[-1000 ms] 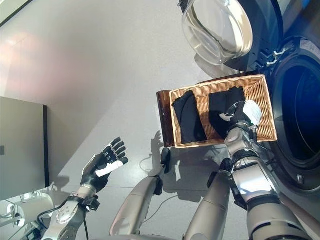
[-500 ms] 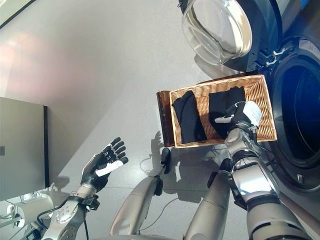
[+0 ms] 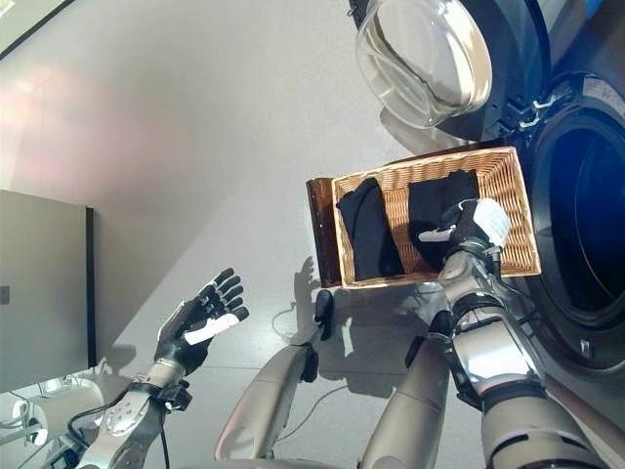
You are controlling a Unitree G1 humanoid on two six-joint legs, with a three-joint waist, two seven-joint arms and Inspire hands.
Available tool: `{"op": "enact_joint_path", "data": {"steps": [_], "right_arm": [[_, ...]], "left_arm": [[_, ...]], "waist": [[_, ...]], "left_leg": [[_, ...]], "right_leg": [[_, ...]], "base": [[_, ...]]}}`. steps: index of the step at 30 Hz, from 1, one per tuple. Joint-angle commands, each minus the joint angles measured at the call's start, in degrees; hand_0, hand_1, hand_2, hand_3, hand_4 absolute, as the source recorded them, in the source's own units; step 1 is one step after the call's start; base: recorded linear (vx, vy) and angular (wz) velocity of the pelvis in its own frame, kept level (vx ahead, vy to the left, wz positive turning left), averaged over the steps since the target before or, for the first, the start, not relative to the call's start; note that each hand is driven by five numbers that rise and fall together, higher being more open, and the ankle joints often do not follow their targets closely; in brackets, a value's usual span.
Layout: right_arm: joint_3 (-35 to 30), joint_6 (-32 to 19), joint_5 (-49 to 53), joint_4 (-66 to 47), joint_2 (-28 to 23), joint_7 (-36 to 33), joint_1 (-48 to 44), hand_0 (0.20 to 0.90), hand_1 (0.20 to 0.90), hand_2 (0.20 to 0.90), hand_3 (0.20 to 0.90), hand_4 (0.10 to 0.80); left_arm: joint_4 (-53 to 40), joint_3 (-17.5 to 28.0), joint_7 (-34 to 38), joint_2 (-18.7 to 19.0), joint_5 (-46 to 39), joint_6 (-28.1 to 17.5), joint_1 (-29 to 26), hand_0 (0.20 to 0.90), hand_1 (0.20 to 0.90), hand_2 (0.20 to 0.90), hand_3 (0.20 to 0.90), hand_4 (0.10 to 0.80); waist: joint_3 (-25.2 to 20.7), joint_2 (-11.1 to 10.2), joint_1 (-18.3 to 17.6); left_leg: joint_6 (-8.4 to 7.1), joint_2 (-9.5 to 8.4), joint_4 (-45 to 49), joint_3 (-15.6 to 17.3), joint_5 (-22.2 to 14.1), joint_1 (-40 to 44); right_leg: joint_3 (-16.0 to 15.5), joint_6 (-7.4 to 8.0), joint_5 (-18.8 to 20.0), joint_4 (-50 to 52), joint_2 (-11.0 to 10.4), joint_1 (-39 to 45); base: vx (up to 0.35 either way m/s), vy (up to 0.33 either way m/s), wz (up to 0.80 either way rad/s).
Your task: Pick up the clothes and place them into the washing machine
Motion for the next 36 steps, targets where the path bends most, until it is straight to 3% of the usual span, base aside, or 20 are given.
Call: {"op": "enact_joint_path", "data": {"steps": [1,5,6,7,22,36], "right_arm": [[2.6,3.9,-5.2,4.7,-1.2,2.7,-1.2,0.900,0.900,0.900,0.900,0.800],[2.1,4.5,-6.7,4.8,-0.6,3.3,0.0,0.900,0.900,0.900,0.900,0.800],[1.9,4.6,-6.8,4.7,-0.5,3.5,0.4,0.513,0.513,0.513,0.513,0.524],[1.7,4.5,-6.6,4.5,-0.4,3.6,0.6,0.200,0.200,0.200,0.200,0.300],[-1.4,3.2,-2.9,3.0,0.1,3.4,3.3,0.200,0.200,0.200,0.200,0.300],[-12.5,-7.9,22.0,-9.2,1.0,3.2,12.7,0.200,0.200,0.200,0.200,0.300]], "left_arm": [[-6.7,5.0,-0.1,3.8,-0.4,-4.9,1.0,0.900,0.900,0.900,0.900,0.800],[-6.8,5.4,-0.8,3.5,-0.4,-4.3,1.0,0.900,0.900,0.900,0.900,0.800],[-6.7,5.2,-0.9,3.4,-0.3,-4.3,0.8,0.900,0.900,0.900,0.900,0.800],[-6.6,5.2,-1.0,3.4,-0.2,-4.2,0.6,0.900,0.900,0.900,0.900,0.800],[-5.1,4.1,-1.7,3.1,0.3,-4.0,-0.7,0.900,0.900,0.900,0.900,0.800],[-1.0,3.2,-0.9,1.1,0.0,-4.0,-0.7,0.900,0.900,0.900,0.900,0.800]], "waist": [[-1.1,2.0,1.1],[-1.2,2.7,1.5],[-1.2,2.8,1.5],[-1.3,2.9,1.5],[-2.4,3.0,1.8],[-2.6,0.4,-1.4]], "left_leg": [[-0.73,0.53,7.8,0.2,-10.9,1.7],[-0.58,0.61,7.7,0.3,-10.7,1.9],[-0.57,0.55,7.7,0.3,-10.7,2.0],[-0.56,0.52,7.7,0.2,-10.7,2.1],[-0.93,0.82,3.6,-0.3,-9.4,6.0],[-2.41,3.24,-6.0,-0.5,-5.8,14.3]], "right_leg": [[5.7,4.37,13.6,-8.4,-1.2,-0.6],[5.7,4.43,13.4,-8.1,-1.1,-0.6],[5.7,4.46,13.3,-8.0,-1.1,-0.5],[5.7,4.48,13.4,-8.0,-1.1,-0.5],[4.6,4.96,14.3,-10.9,-1.2,3.1],[1.7,5.31,16.8,-19.7,-0.1,11.2]], "base": [[0.000,0.000,0.00],[0.000,0.000,0.00],[0.000,0.000,0.00],[0.000,0.000,0.00],[0.002,-0.001,0.00],[0.028,-0.020,-0.05]]}}
